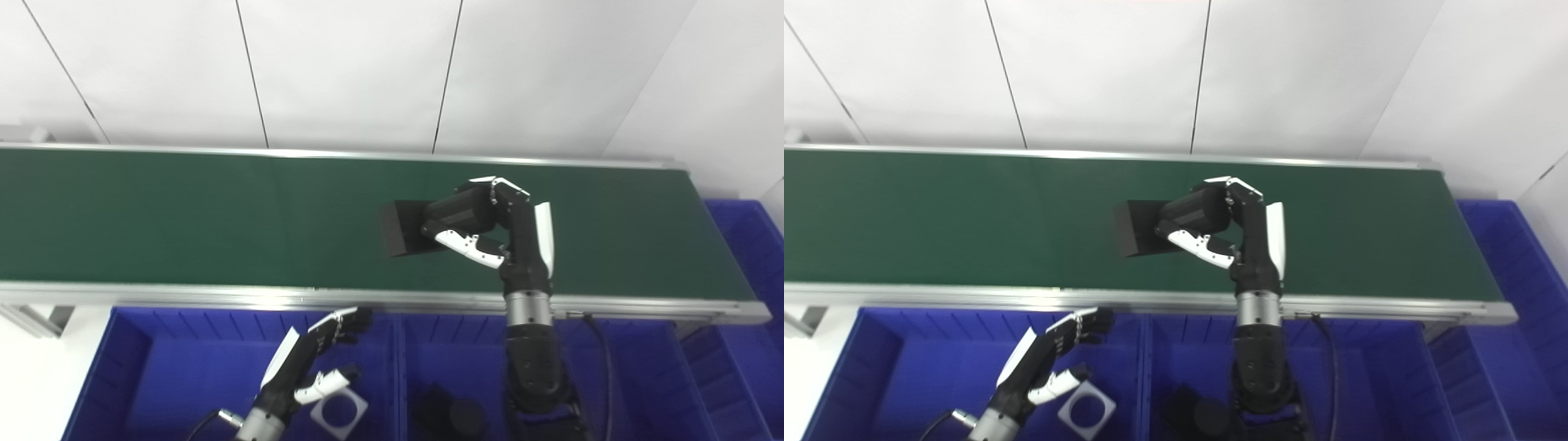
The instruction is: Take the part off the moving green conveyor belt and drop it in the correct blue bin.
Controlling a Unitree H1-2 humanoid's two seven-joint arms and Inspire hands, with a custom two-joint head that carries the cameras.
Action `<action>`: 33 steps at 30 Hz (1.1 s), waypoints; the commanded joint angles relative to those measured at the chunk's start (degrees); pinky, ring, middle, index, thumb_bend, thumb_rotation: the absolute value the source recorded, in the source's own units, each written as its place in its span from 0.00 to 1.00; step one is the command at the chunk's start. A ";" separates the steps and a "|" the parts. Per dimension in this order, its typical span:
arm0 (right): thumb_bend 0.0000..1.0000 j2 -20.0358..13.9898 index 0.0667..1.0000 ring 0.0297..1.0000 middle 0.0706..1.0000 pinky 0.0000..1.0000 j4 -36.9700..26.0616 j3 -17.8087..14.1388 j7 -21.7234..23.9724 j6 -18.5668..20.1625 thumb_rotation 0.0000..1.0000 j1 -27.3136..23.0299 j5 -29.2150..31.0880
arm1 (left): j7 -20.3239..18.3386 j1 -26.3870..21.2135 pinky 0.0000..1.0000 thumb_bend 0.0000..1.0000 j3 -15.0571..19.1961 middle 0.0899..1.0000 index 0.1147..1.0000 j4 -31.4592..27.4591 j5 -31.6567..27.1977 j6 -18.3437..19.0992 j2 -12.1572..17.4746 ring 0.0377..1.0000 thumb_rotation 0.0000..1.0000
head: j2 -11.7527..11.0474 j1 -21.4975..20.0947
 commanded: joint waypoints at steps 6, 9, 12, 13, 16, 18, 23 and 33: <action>0.51 -2.79 0.41 0.45 0.51 0.45 -3.88 -1.49 1.69 -2.09 0.00 5.59 -0.02 | -2.71 0.69 0.81 0.68 2.78 0.84 0.83 -3.61 0.14 -2.04 -1.11 0.84 0.79 | 0.82 0.24; 0.51 -4.42 0.41 0.44 0.51 0.44 -2.86 -1.81 2.67 -1.88 0.00 8.03 -0.18 | -3.67 0.97 0.81 0.68 3.66 0.84 0.83 -3.96 0.28 -2.06 -1.28 0.84 0.80 | 1.31 -0.03; 0.51 -7.30 0.42 0.43 0.50 0.43 -0.27 -1.87 3.99 -1.02 0.00 10.35 -1.87 | -4.88 1.21 0.80 0.67 4.43 0.83 0.83 -4.46 0.47 -2.06 -1.18 0.83 0.81 | 1.48 -0.27; 0.51 -8.48 0.42 0.42 0.50 0.42 0.41 -1.61 4.59 -0.39 0.00 10.72 -3.05 | -5.36 1.22 0.79 0.67 4.63 0.83 0.82 -4.43 0.01 -2.07 -1.18 0.83 0.79 | 1.49 -0.33; 0.51 -11.19 0.44 0.40 0.50 0.36 1.64 -0.82 6.69 2.37 0.00 11.42 -6.59 | -6.51 1.36 0.79 0.65 5.30 0.83 0.82 -4.46 -0.74 -2.03 -1.15 0.83 0.78 | 1.38 -0.50; 0.51 -12.27 0.48 0.35 0.45 0.28 2.05 -0.41 7.78 4.69 0.00 11.73 -8.93 | -7.08 1.61 0.79 0.65 5.87 0.83 0.82 -4.55 -0.87 -2.02 -1.19 0.82 0.79 | 1.36 -0.61; 0.52 -13.38 0.45 0.25 0.44 0.18 3.41 -0.40 9.09 9.65 0.00 11.97 -12.79 | -8.83 2.32 0.80 0.66 7.21 0.83 0.81 -4.86 -2.17 -2.07 -1.28 0.83 0.78 | 1.23 -1.19; 0.52 -13.81 0.45 0.27 0.44 0.20 7.52 2.78 9.42 15.36 0.00 9.39 -20.63 | -12.22 3.21 0.80 0.65 9.37 0.83 0.81 -5.67 -4.06 -2.01 -1.49 0.83 0.76 | 0.86 -2.82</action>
